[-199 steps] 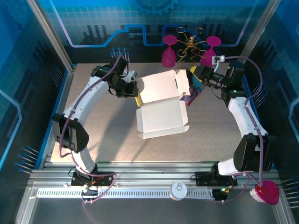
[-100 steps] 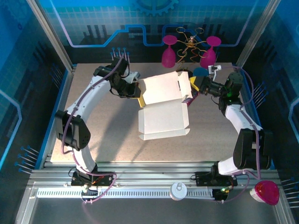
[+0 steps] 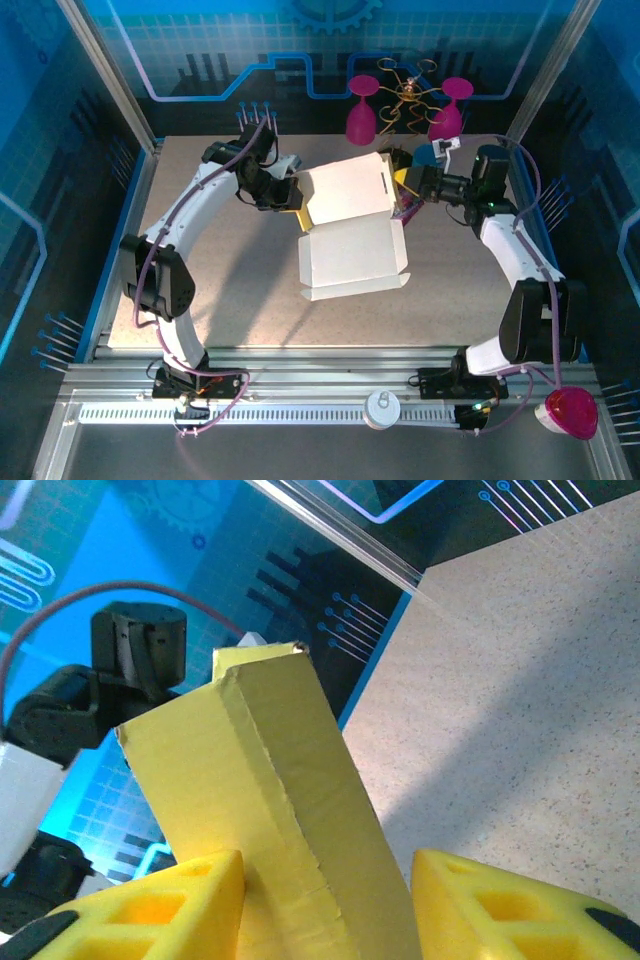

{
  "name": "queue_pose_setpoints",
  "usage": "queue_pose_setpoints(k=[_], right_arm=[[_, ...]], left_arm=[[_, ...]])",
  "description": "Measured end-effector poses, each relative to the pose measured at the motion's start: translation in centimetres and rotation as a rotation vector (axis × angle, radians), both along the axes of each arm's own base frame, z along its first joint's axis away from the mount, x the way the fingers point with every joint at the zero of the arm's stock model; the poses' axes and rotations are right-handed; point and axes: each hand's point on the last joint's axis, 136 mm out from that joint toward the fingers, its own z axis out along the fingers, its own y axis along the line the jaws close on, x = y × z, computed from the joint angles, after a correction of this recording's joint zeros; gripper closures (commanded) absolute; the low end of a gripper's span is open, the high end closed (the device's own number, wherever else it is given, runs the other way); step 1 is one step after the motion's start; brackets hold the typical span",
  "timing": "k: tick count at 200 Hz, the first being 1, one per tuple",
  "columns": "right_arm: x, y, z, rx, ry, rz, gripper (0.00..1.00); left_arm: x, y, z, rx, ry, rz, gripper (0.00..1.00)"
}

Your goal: Fold the paper box

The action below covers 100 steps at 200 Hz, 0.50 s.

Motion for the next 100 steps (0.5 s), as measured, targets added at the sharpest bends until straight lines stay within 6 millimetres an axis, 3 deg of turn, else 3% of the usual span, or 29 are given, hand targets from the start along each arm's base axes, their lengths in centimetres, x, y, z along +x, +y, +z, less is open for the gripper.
queue_pose_setpoints(k=[100], right_arm=[[0.6, 1.2, 0.0, -0.240, -0.098, -0.034, 0.47]], left_arm=[[0.0, 0.0, 0.0, 0.000, 0.000, 0.000, 1.00]])
